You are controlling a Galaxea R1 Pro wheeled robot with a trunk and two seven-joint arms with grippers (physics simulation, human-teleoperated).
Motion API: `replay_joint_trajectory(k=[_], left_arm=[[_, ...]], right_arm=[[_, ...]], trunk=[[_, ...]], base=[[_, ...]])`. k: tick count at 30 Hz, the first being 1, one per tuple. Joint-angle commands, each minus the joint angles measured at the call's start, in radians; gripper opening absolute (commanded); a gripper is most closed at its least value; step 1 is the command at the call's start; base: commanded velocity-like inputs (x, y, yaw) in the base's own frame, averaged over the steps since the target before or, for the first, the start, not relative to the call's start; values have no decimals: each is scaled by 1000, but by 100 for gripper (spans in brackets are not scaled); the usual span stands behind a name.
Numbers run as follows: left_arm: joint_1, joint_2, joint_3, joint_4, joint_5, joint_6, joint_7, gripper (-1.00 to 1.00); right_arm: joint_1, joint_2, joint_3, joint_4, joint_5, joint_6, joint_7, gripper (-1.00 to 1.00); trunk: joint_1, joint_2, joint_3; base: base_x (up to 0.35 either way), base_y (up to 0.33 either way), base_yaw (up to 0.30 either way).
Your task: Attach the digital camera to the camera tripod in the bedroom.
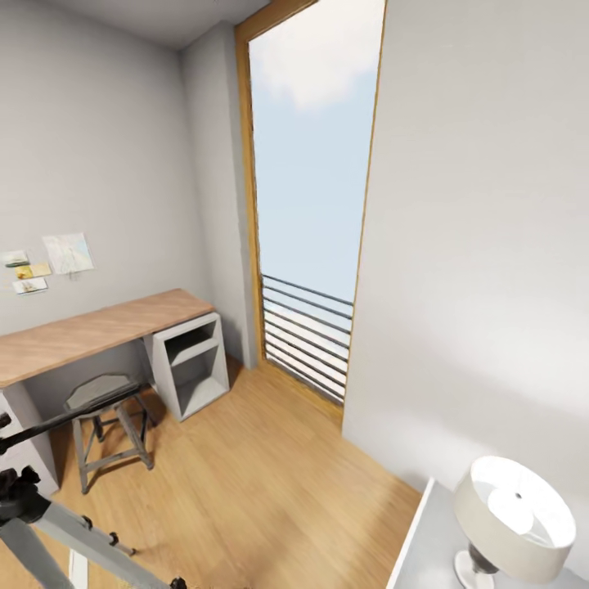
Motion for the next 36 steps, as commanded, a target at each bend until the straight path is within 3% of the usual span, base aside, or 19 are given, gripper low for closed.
replay_joint_trajectory(k=[1,36], left_arm=[[0,0,-9,0,6,0,1,-100],[0,-1,-9,0,8,0,4,-100]], right_arm=[[-1,0,3,3,7,-6,1,100],[-1,-2,4,3,7,-6,1,100]], trunk=[[0,-1,0],[0,-1,0]], base=[[11,-6,274],[1,0,277]])
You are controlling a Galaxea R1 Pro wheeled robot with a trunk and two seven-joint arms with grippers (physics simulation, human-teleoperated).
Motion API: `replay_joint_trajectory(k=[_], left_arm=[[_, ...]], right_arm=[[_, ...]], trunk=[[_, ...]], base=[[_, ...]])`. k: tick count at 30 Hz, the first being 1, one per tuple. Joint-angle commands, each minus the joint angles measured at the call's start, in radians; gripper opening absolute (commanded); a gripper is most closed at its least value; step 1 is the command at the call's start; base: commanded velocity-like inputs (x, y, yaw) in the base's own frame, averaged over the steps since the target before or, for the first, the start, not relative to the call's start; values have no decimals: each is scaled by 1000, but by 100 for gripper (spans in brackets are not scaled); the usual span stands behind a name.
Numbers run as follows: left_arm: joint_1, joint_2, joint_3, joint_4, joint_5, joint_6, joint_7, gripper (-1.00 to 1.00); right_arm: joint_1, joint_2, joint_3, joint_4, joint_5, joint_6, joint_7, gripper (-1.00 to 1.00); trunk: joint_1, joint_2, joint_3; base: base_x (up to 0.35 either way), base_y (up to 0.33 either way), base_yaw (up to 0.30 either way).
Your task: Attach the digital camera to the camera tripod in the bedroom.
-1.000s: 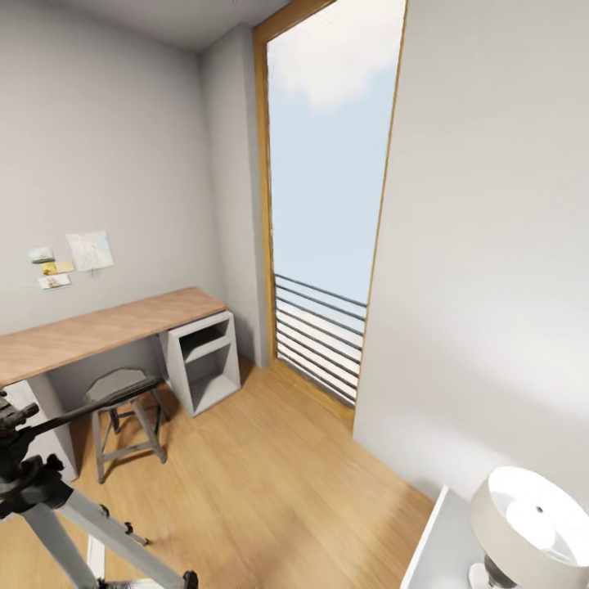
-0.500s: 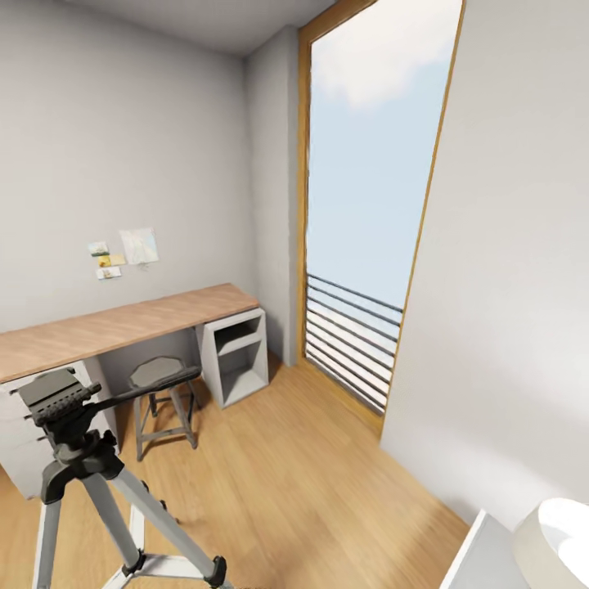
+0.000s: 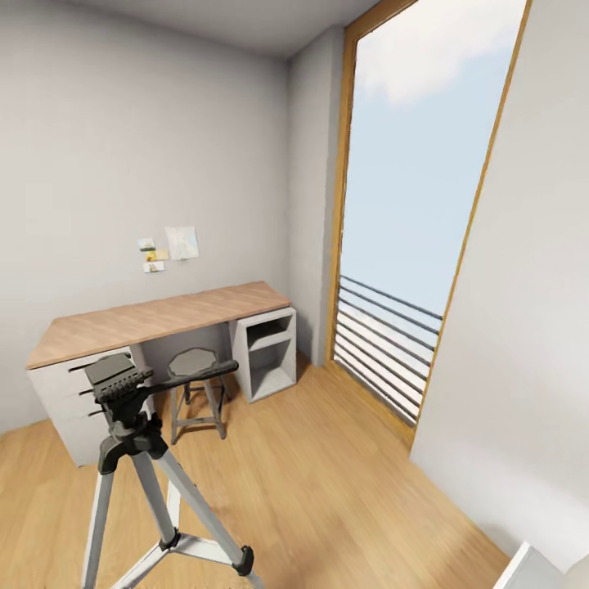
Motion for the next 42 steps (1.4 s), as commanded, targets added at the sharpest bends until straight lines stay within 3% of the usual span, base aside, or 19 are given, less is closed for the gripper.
replay_joint_trajectory(k=[1,17,34,42], left_arm=[[0,0,-9,0,6,0,1,-100],[0,0,-9,0,6,0,0,-100],[0,0,-9,0,6,1,0,-100],[0,0,-9,0,6,0,-1,-100]], right_arm=[[-1,0,3,3,6,-6,1,100],[-1,1,2,3,6,-6,1,100],[-1,0,2,3,6,-6,1,100],[-1,0,2,3,6,-6,1,100]], trunk=[[0,-1,0],[0,-1,0],[0,-1,0],[0,-1,0]], base=[[0,0,277],[2,-8,277],[111,-232,277],[83,-76,277]])
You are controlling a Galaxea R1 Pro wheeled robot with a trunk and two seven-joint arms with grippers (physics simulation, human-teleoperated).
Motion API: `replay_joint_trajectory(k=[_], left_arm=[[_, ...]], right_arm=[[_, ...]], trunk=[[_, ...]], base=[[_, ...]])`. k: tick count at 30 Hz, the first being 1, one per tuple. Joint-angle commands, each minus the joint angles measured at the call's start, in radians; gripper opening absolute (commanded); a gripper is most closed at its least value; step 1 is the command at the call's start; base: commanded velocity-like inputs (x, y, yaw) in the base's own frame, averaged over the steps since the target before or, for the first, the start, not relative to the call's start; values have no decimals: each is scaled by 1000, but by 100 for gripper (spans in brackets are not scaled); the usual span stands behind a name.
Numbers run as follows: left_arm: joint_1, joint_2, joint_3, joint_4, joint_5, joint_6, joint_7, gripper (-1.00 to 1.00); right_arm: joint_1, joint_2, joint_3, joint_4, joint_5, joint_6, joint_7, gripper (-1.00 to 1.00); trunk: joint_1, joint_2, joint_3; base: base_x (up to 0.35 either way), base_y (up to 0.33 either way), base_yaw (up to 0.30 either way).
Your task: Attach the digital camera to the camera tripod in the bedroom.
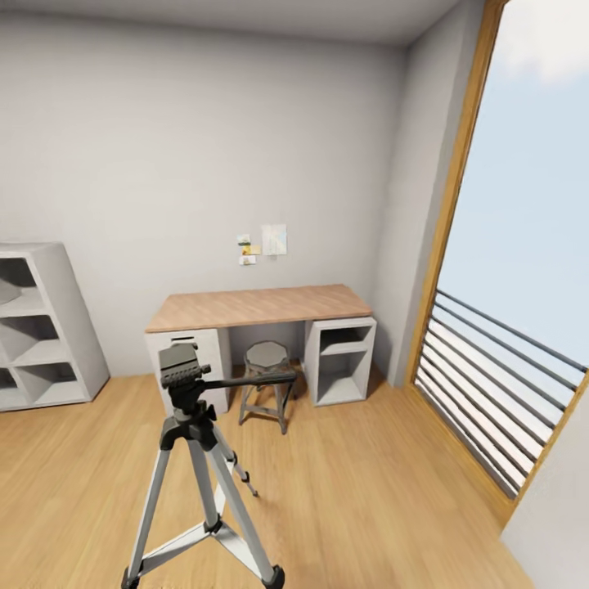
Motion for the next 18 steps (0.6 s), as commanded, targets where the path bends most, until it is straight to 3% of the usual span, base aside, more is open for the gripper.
replay_joint_trajectory(k=[1,18], left_arm=[[0,0,-9,0,6,0,1,-100],[0,1,-9,0,6,0,1,-100]], right_arm=[[-1,0,3,3,7,-6,1,100],[-1,0,3,3,7,-6,1,100]], trunk=[[0,-1,0],[0,-1,0]], base=[[16,-12,277],[3,-2,277]])
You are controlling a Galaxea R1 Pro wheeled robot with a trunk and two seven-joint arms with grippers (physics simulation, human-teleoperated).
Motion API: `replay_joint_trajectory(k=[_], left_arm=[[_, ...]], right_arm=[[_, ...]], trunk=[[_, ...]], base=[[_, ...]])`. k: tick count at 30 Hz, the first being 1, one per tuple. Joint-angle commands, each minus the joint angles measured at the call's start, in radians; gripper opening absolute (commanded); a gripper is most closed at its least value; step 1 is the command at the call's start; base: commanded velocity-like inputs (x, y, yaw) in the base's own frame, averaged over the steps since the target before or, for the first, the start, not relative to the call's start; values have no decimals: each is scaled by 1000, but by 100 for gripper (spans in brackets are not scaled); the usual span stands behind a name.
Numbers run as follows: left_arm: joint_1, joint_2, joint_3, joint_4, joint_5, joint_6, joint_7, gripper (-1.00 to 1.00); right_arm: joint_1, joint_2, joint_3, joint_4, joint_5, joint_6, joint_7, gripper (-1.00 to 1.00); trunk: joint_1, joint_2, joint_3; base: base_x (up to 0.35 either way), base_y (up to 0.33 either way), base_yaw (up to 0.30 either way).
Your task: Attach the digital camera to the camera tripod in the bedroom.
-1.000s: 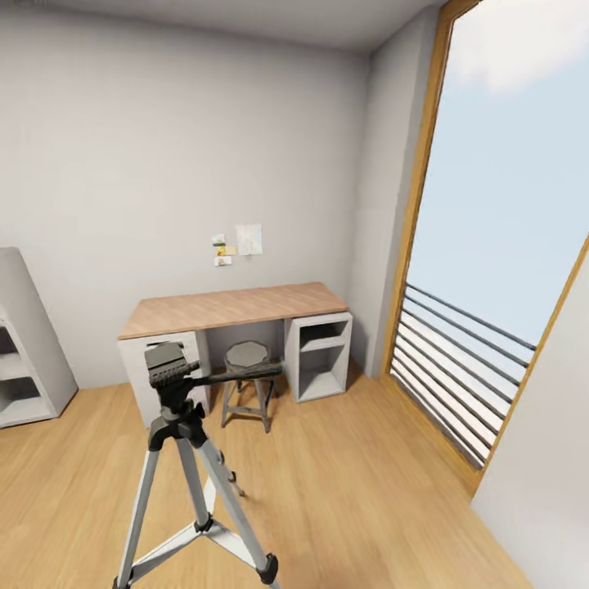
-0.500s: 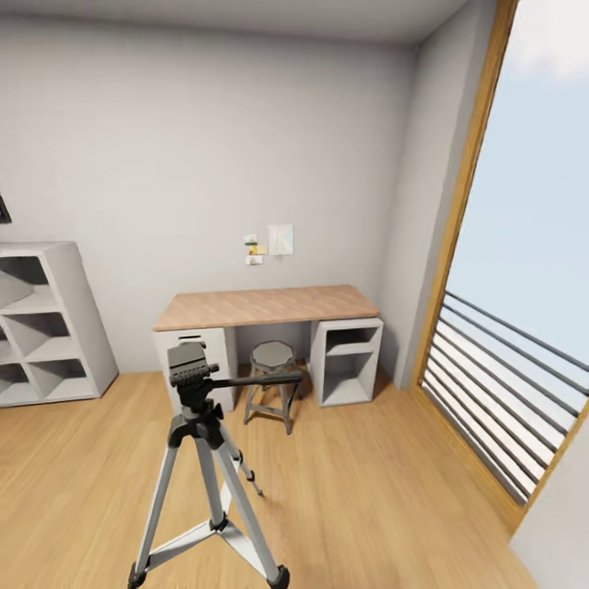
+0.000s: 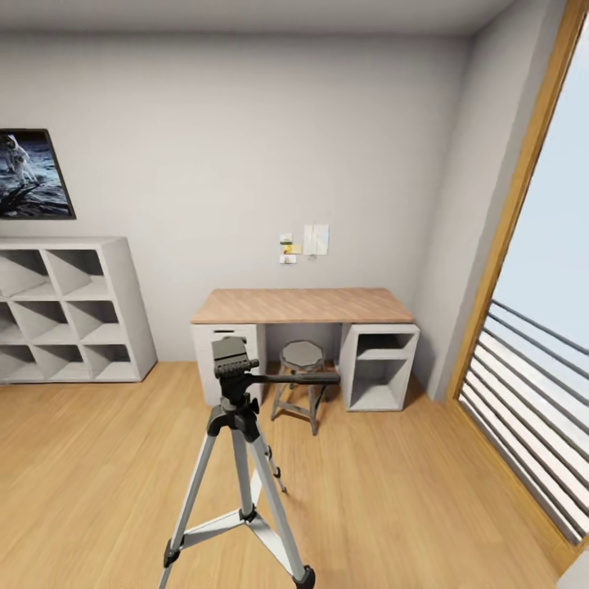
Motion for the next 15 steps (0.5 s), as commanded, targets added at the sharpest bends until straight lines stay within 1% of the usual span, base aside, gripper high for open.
replay_joint_trajectory(k=[1,6,8,15], left_arm=[[0,0,-9,0,6,0,1,-100],[0,-1,-9,0,6,0,1,-100],[0,-1,-9,0,6,0,1,-100],[0,-2,-9,0,6,0,3,-100]], right_arm=[[-1,-1,3,3,7,-6,1,100],[-1,-1,2,3,7,-6,1,100],[-1,-1,2,3,7,-6,1,100],[-1,-1,3,3,7,-6,1,100]], trunk=[[0,-1,0],[0,-1,0],[0,-1,0],[0,-1,0]], base=[[0,0,277],[-6,-2,277],[-87,-61,277],[-214,-165,277]])
